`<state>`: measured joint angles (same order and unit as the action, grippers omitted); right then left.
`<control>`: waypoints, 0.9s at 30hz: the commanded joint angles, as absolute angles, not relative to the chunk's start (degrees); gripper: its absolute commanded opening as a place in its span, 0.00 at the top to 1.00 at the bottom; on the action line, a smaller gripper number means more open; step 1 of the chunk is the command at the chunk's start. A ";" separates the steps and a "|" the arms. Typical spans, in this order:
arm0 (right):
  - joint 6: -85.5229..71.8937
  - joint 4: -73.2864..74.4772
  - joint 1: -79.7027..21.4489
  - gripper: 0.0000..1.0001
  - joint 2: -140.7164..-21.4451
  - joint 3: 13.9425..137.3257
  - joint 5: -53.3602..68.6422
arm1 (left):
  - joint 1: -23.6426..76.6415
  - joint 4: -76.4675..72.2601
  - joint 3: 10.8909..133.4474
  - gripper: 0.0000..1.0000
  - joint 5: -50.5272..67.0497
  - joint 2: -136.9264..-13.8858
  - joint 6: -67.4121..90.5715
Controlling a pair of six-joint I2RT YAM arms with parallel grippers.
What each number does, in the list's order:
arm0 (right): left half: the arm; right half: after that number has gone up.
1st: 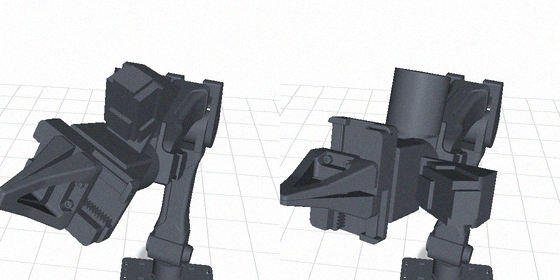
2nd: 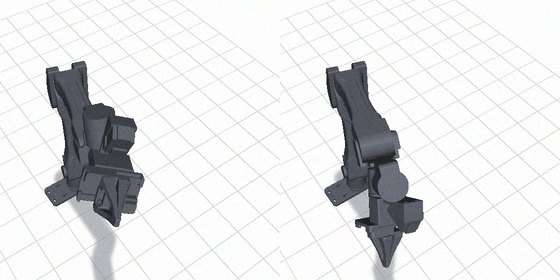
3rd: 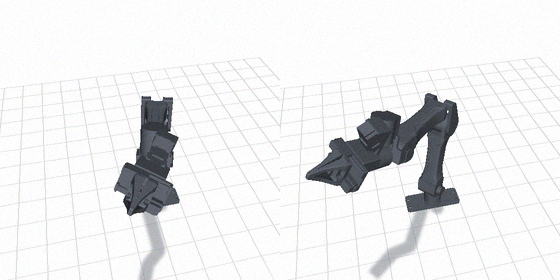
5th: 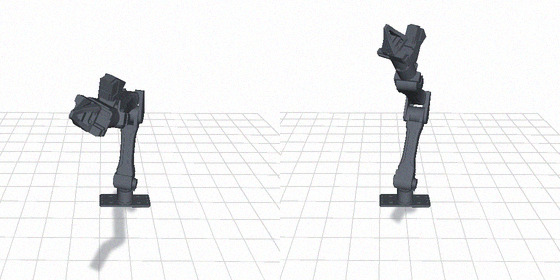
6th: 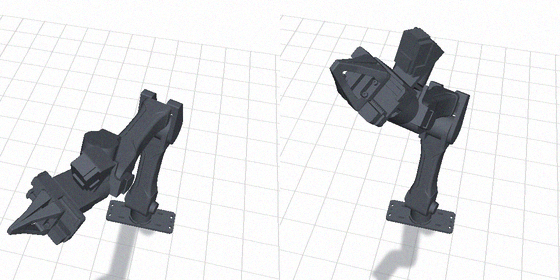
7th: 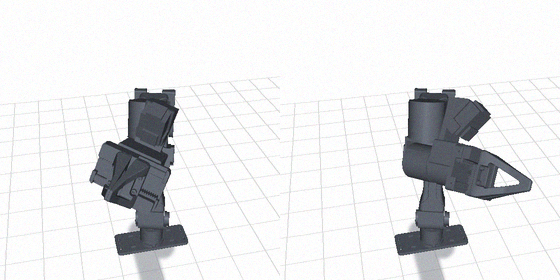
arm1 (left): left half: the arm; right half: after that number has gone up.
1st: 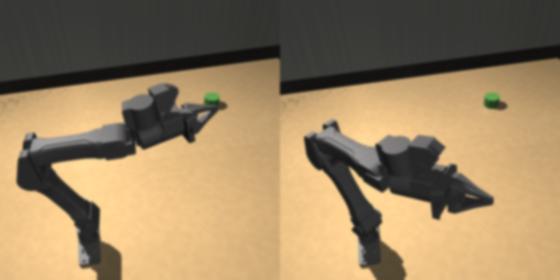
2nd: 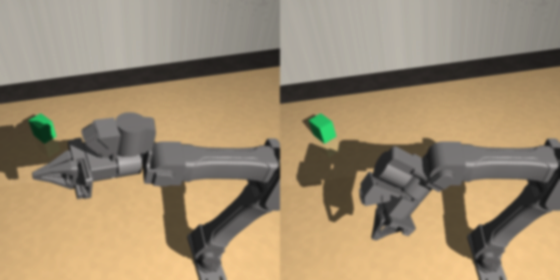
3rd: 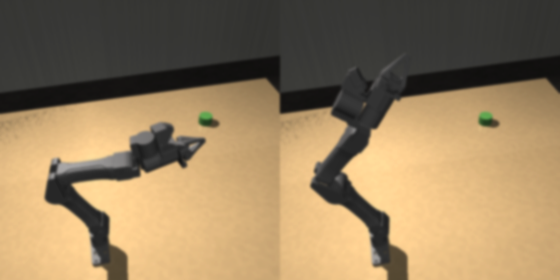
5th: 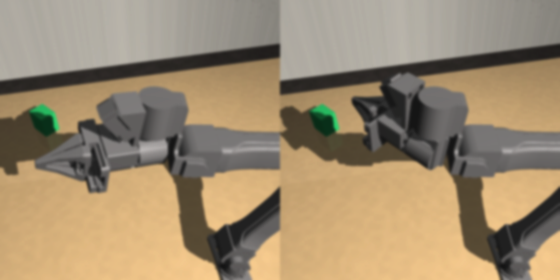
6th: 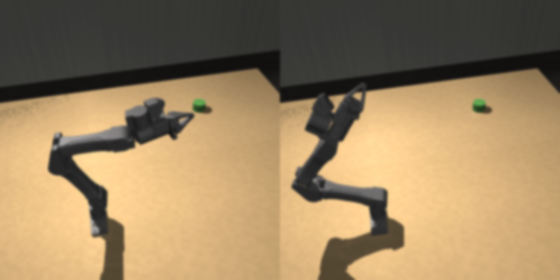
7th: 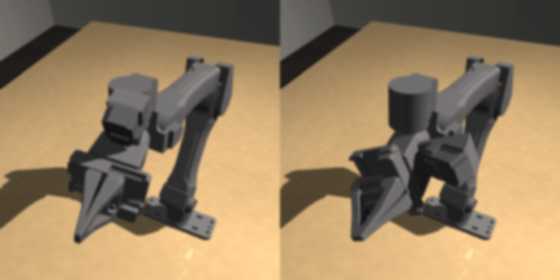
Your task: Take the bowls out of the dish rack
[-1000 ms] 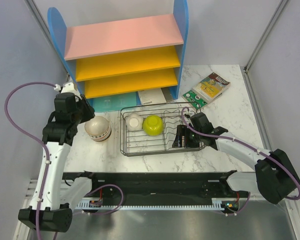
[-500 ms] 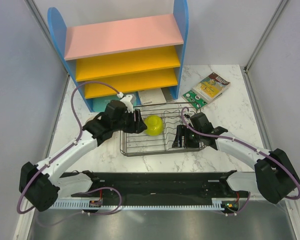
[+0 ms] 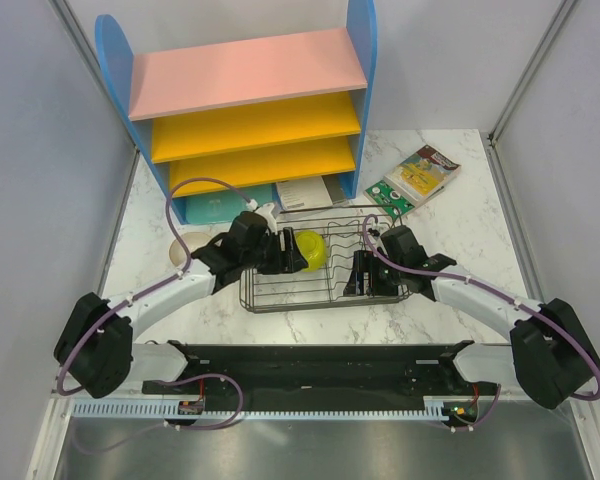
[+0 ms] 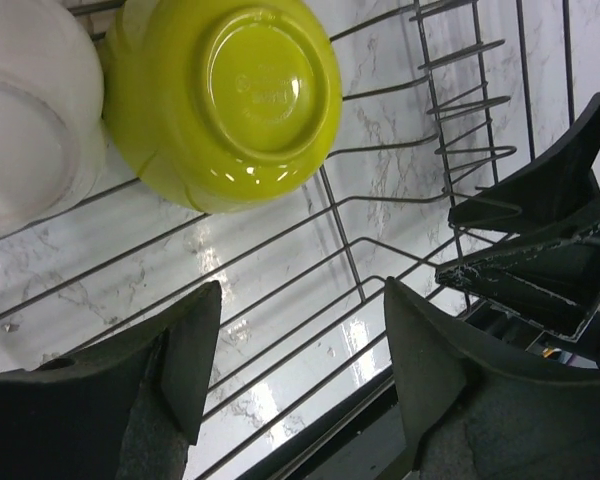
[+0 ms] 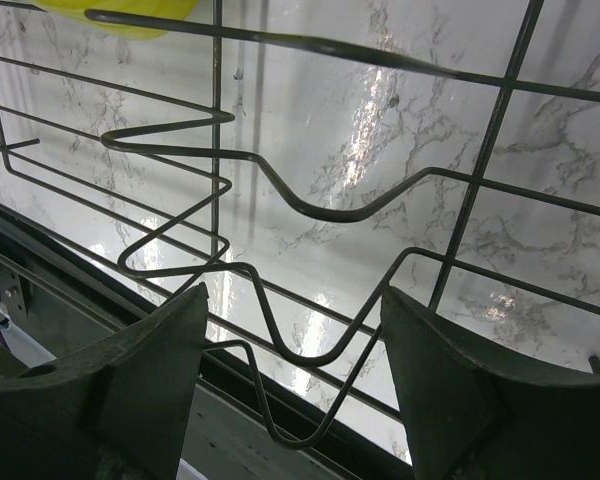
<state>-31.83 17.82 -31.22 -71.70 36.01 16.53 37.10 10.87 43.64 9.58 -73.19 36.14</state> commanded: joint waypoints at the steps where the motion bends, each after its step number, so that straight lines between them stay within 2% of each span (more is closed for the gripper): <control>1: -31.11 17.49 -31.38 0.23 -70.14 35.77 18.37 | 37.35 4.04 45.34 0.22 7.92 -75.92 38.93; 6: -31.03 18.02 -31.38 0.23 -70.14 35.77 18.20 | 37.35 4.57 47.81 0.15 7.73 -81.29 39.81; 11: -30.59 18.63 -31.38 0.23 -70.05 35.95 17.84 | 37.18 5.89 49.22 0.17 6.51 -85.60 38.32; 17: -30.06 19.07 -31.38 0.22 -71.10 36.47 17.40 | 36.74 8.61 51.15 0.17 4.49 -85.34 35.86; 25: -30.06 19.25 -31.38 0.23 -71.37 36.74 17.05 | 34.81 8.53 49.13 0.13 4.31 -86.57 36.56; 26: -30.06 19.16 -31.38 0.22 -71.28 36.65 16.88 | 34.54 8.18 49.04 0.06 4.57 -86.57 36.82; 27: -30.06 19.25 -31.38 0.22 -71.19 36.56 16.70 | 34.19 7.65 48.35 0.06 5.18 -86.75 36.91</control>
